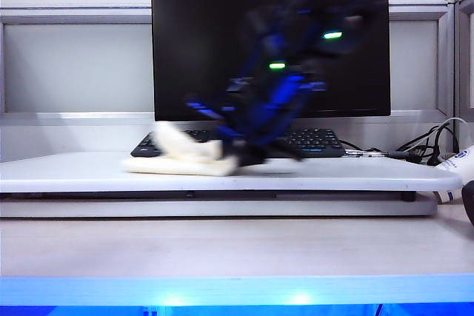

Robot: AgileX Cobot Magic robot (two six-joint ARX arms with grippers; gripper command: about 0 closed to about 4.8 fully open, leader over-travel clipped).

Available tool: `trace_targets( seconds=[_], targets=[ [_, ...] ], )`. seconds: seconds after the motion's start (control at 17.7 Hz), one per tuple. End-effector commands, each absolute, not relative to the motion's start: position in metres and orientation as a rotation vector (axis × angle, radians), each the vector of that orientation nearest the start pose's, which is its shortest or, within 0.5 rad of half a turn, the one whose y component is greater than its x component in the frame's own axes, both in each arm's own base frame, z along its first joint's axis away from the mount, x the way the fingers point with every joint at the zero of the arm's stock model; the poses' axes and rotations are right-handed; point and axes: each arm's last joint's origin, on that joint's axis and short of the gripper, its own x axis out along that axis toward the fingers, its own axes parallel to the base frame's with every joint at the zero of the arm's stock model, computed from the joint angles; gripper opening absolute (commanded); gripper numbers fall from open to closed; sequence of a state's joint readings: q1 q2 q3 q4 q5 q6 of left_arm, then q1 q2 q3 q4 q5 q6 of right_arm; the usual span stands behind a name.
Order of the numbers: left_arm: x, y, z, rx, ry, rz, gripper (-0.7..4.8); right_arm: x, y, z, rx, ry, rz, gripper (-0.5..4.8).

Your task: Wipe the tabletop with a clean cloth to remove dust and stains.

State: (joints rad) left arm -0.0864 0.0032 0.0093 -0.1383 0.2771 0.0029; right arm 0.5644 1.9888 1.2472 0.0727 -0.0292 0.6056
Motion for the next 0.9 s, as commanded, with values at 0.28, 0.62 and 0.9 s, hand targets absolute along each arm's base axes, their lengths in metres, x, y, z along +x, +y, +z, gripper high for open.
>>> trace_targets(
  seconds=[0.28, 0.62, 0.9],
  targets=[
    [0.094, -0.016, 0.151, -0.016, 0.152, -0.375, -0.06, 0.307, 0.100, 0.123, 0.382, 0.929, 0.015, -0.06],
    [0.094, -0.016, 0.151, -0.016, 0.152, -0.377, -0.06, 0.298, 0.074, 0.120, 0.346, 0.944, -0.001, -0.06],
    [0.094, -0.016, 0.151, -0.016, 0.152, -0.377, -0.06, 0.301, 0.080, 0.124, 0.366, 0.897, 0.048, -0.05]
  ],
)
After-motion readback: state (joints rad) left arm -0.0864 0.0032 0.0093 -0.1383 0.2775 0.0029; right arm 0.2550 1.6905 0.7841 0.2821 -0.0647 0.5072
